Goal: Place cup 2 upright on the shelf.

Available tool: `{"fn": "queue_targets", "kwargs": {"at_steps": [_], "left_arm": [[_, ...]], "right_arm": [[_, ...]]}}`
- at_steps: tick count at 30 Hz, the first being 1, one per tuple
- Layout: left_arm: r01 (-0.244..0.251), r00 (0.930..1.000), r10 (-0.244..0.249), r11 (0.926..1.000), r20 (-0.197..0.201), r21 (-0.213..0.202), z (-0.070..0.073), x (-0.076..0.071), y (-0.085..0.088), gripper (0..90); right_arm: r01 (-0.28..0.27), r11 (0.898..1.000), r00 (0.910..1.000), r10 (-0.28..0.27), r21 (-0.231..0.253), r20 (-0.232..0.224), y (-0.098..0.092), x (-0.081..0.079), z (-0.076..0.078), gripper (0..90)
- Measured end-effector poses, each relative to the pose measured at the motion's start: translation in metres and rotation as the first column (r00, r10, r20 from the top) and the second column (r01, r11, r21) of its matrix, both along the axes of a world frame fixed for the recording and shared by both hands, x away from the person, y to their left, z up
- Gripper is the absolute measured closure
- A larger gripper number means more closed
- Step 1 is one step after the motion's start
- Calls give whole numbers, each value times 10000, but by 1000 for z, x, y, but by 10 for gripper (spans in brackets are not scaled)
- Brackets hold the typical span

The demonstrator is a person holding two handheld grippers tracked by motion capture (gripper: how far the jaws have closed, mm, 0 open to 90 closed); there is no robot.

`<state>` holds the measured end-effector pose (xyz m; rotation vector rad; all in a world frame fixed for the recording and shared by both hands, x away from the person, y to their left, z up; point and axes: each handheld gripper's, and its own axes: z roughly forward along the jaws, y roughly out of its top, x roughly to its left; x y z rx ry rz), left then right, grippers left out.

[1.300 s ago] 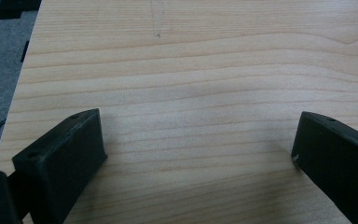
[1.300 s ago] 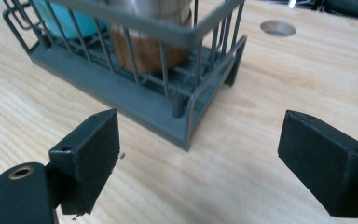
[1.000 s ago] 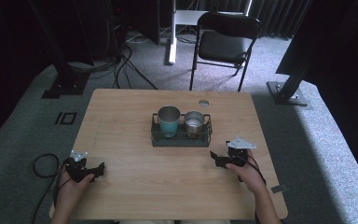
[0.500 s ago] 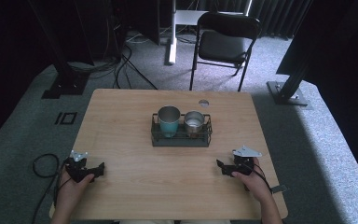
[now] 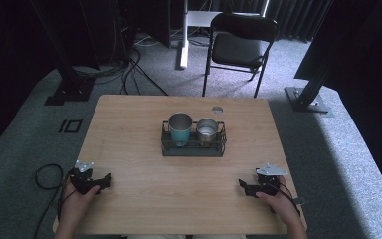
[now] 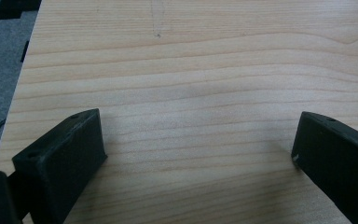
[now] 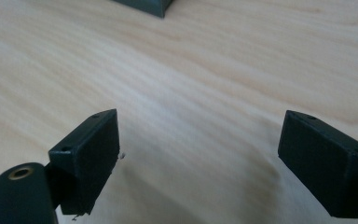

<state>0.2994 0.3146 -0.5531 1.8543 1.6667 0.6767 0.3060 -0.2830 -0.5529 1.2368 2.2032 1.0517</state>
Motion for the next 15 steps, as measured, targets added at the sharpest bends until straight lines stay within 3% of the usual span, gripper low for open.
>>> {"fn": "queue_targets", "kwargs": {"at_steps": [8, 15], "left_arm": [[-2, 10000, 2, 10000, 2, -1, 0, 0, 0, 29], [0, 10000, 0, 10000, 1, -2, 0, 0, 0, 29]], "right_arm": [[-108, 9999, 9997, 106, -89, -208, -8, -12, -1, 124], [135, 9994, 9992, -147, -333, -367, -12, -16, -2, 124]]}}
